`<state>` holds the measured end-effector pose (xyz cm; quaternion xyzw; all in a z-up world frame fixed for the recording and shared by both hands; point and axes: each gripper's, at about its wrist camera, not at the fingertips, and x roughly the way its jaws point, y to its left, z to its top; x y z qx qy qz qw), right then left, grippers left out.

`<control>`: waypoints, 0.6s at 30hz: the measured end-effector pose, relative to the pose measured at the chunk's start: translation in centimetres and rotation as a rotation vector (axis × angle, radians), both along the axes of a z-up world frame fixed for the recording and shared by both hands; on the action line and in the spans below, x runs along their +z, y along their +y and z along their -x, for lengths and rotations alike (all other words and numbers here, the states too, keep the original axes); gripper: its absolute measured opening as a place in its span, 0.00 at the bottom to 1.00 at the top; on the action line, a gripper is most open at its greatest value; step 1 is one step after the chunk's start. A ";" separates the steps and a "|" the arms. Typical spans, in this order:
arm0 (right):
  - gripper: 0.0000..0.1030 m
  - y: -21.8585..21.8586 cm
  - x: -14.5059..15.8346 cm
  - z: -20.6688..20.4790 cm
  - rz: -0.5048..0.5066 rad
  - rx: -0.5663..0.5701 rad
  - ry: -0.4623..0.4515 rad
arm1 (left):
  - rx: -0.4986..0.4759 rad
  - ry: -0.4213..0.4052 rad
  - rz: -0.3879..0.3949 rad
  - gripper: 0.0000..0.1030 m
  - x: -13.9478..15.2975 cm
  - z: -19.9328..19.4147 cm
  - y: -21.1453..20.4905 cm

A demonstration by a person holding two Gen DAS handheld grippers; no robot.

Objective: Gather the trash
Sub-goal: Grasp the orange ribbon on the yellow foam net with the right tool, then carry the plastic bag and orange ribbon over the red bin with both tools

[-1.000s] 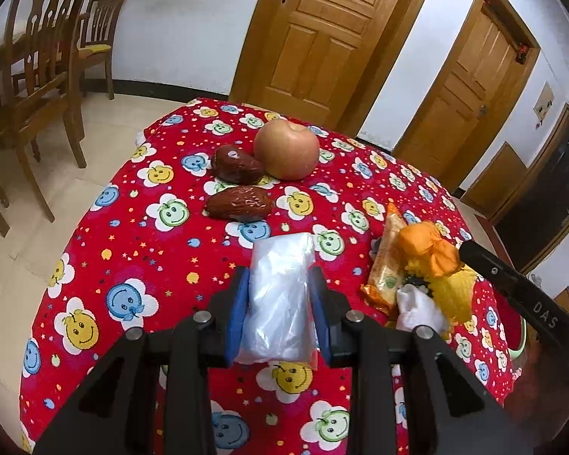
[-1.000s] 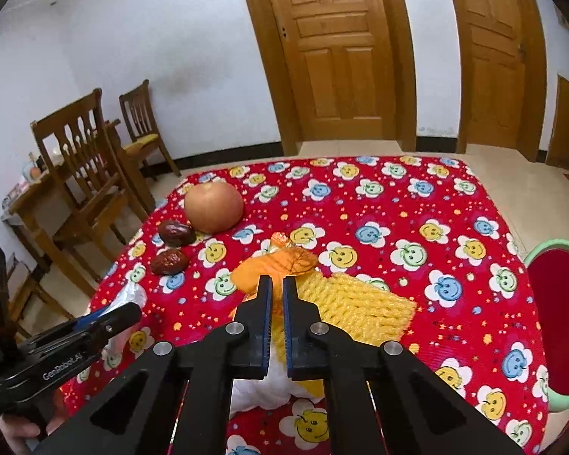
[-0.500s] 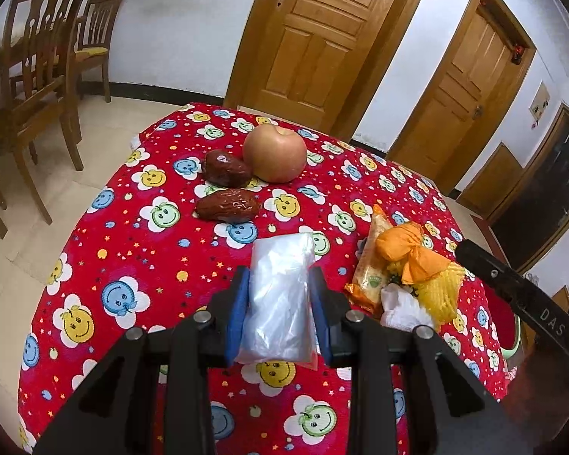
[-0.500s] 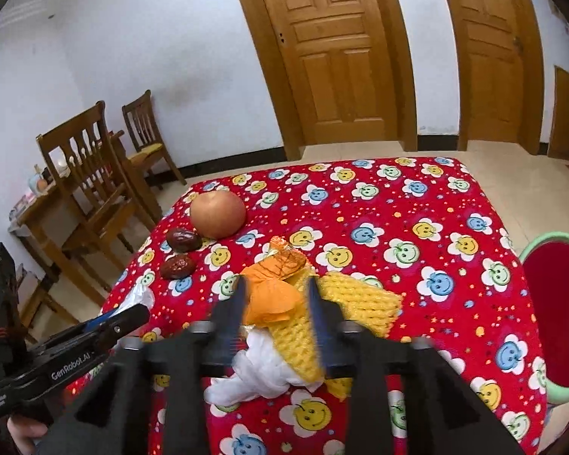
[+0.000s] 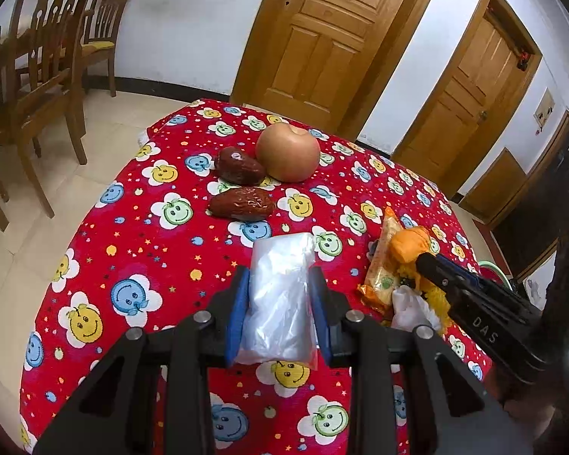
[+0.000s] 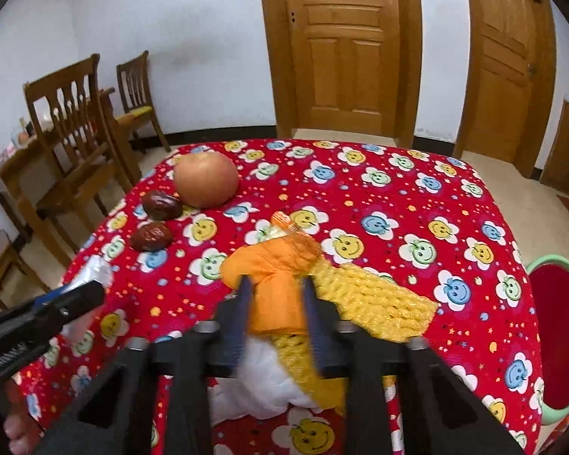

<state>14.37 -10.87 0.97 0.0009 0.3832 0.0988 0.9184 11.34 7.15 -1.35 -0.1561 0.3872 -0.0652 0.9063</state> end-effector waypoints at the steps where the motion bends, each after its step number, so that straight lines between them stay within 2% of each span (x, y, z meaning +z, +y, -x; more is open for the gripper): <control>1: 0.12 -0.1 0.0 0.1 -0.008 0.000 -0.003 | 0.000 -0.001 0.000 0.30 0.0 0.0 0.0; 5: 0.09 -0.7 1.0 0.8 -0.032 0.000 -0.037 | -0.002 -0.003 -0.002 0.30 0.1 0.0 -0.2; 9: 0.09 -1.9 2.5 1.8 -0.089 -0.009 -0.073 | -0.010 -0.013 -0.004 0.30 0.5 0.2 -0.5; 18: 0.09 -4.7 4.4 4.4 -0.139 -0.065 -0.107 | -0.049 -0.041 -0.003 0.30 2.1 0.9 -2.2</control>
